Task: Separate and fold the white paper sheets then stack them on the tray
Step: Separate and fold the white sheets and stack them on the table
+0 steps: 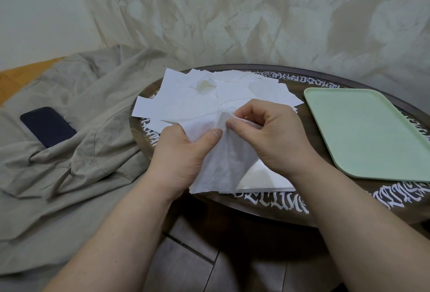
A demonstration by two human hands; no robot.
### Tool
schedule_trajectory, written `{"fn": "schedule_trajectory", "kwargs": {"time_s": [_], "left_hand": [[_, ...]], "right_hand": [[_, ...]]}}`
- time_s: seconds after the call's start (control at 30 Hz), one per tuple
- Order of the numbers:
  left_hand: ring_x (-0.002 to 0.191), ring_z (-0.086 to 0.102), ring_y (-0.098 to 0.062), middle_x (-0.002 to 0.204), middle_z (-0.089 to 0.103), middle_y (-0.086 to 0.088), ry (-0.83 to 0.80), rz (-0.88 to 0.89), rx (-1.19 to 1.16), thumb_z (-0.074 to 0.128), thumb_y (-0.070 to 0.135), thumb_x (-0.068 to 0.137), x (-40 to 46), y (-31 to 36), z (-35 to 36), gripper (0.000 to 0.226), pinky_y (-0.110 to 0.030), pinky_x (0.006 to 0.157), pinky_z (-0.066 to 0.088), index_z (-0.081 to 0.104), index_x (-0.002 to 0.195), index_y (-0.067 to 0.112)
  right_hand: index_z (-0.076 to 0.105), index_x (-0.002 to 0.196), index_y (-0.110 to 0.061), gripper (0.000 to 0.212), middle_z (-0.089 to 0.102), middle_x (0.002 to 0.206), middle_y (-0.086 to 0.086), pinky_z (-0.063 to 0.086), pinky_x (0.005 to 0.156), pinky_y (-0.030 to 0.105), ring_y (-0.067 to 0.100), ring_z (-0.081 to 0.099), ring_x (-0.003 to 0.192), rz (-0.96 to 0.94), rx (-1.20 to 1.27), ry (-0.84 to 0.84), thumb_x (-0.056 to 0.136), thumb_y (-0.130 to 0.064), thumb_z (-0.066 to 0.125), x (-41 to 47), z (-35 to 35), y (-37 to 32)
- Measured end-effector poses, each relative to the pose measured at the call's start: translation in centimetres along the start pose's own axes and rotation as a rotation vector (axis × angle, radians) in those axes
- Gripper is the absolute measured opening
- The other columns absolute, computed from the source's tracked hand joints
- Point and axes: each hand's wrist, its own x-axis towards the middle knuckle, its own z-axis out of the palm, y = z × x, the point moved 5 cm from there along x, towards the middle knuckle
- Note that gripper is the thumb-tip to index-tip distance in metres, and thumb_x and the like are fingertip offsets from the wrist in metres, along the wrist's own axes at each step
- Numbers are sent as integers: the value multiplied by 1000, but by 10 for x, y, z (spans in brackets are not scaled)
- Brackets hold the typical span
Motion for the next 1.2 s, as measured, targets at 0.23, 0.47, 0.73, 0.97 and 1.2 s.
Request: {"fn": "schedule_trajectory", "kwargs": {"time_s": [0.23,0.47,0.73,0.97,1.2], "left_hand": [[94,72,-12,94,77,7,21,78,103,69,18,82,0,4,-1,13,-28,84,57,79,84,26],[92,68,3,89,74,21,-5,192,241,63,2,92,-2,11,2,28,-16,82,51,73,91,27],[92,72,-10,91,77,9,76,81,124,68,14,85,1,2,-7,19,-30,83,57,79,81,30],[105,69,-22,107,75,-4,124,-50,5,56,38,91,5,2,-13,28,-42,91,53,71,99,17],[73,59,-18,82,72,-15,101,69,350,60,21,75,8,8,-26,19,-42,68,53,72,88,14]], "right_hand": [[65,78,-27,12,65,80,-11,44,68,18,5,58,76,-58,-39,15,81,-20,74,0,-1,-4],[66,83,-32,7,55,90,-15,38,76,19,11,54,97,-167,-136,-37,76,-29,67,-1,4,-11],[68,73,-25,10,64,75,-14,39,72,22,6,53,84,-82,-135,-58,80,-31,74,-2,0,-6],[65,71,-22,14,66,73,-10,44,68,26,3,56,71,60,2,-99,85,-19,70,-3,-1,0],[68,73,-15,13,67,72,-3,44,63,20,4,58,68,81,193,-161,84,-10,73,-6,-6,-6]]}}
